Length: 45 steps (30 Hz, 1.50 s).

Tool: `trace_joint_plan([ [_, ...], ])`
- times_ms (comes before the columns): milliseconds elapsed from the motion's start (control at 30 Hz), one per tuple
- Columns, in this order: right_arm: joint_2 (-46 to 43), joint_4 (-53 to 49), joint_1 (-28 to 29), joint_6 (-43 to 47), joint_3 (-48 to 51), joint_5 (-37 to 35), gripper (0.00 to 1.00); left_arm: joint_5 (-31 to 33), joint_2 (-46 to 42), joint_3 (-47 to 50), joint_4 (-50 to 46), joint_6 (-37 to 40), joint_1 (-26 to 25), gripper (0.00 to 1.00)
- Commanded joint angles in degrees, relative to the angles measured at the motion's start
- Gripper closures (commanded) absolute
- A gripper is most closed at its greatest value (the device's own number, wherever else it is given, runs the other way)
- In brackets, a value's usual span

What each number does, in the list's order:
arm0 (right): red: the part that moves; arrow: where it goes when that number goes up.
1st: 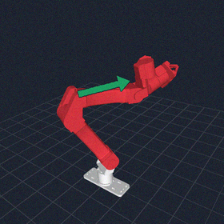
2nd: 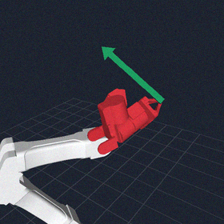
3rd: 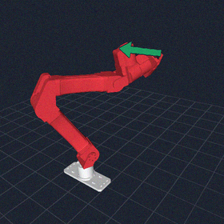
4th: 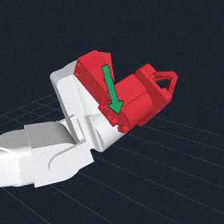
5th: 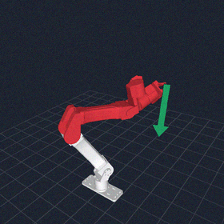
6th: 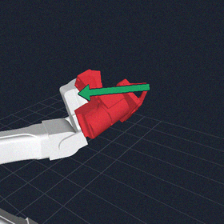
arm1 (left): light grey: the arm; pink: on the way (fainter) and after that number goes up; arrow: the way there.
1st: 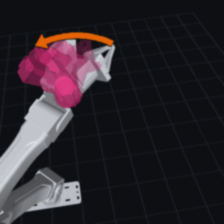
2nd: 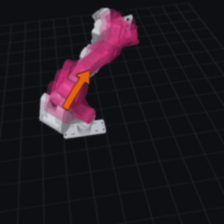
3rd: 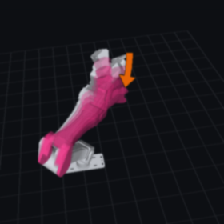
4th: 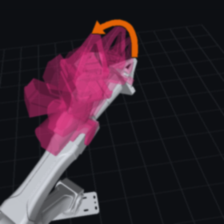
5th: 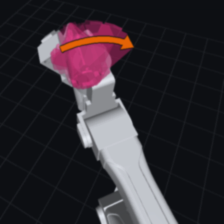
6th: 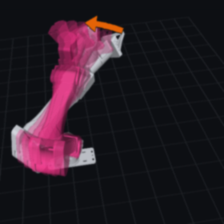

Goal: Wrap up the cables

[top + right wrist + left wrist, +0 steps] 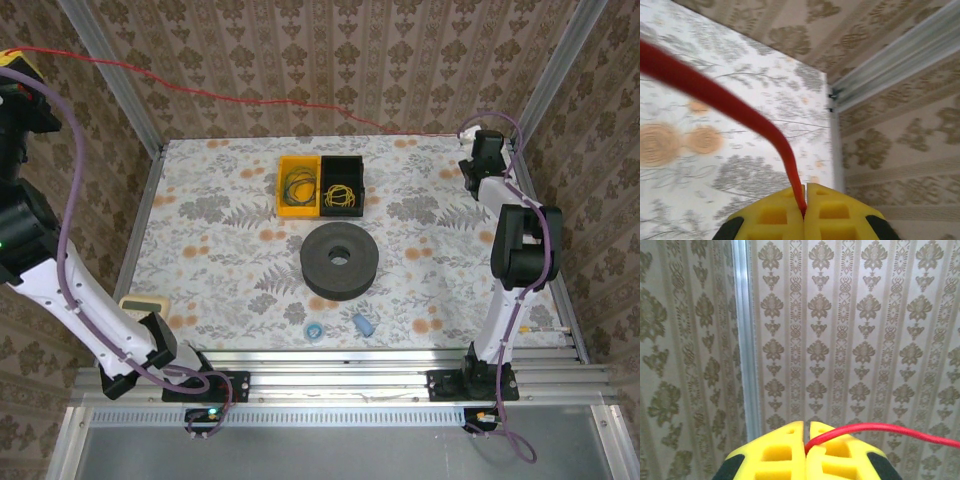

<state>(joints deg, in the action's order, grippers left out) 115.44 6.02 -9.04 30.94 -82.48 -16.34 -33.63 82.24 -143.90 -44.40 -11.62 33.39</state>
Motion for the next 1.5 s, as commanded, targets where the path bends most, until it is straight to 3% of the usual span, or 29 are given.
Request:
trace_joint_plan([
  [0,-2.18,-8.98,-2.83,-7.42,-0.49,13.31,1.00,1.16,-0.51,4.31,7.41,-4.22,-1.47,1.00],
  [100,-1.84,-13.76,-2.10,-9.07,-2.48,20.92,1.00,4.41,-1.42,7.63,5.25,0.39,-8.66,1.00],
  [267,-0.96,-14.19,-0.92,-10.41,-2.22,21.01,1.00,11.34,-1.48,12.87,3.54,7.36,-24.07,1.00],
  [467,-0.83,-14.50,-0.81,-12.84,-1.35,19.41,0.93,15.56,-0.26,17.44,8.58,5.78,-33.38,1.00],
  [567,-0.83,-15.71,-0.88,-12.92,-1.73,18.58,0.86,16.82,0.29,19.65,8.89,6.14,-36.74,1.00],
  [667,-1.01,-16.53,-1.05,-13.51,-2.48,18.26,0.58,18.02,0.38,23.21,10.30,6.40,-40.23,1.00],
  [733,-1.17,-17.37,-1.24,-14.33,-3.19,18.70,0.47,18.60,0.67,25.01,11.57,6.50,-42.45,1.00],
  [967,-7.66,-16.91,-1.25,-16.51,-1.08,21.21,0.35,22.89,4.62,22.09,10.35,8.64,-50.41,1.00],
  [1067,-14.83,-14.90,-0.75,-17.56,3.58,25.85,0.31,26.64,5.55,22.23,10.21,10.23,-53.35,1.00],
  [1167,-23.08,-13.83,0.77,-17.79,8.31,32.42,0.19,30.46,5.77,22.84,10.53,11.32,-54.92,1.00],
  [1300,-33.32,-11.33,5.88,-17.82,13.42,39.39,0.04,34.14,5.74,23.14,10.30,12.79,-56.00,1.00],
  [1467,-38.30,-6.11,20.19,-17.08,12.01,41.03,0.03,36.46,4.83,24.78,10.86,14.22,-56.96,1.00],
])
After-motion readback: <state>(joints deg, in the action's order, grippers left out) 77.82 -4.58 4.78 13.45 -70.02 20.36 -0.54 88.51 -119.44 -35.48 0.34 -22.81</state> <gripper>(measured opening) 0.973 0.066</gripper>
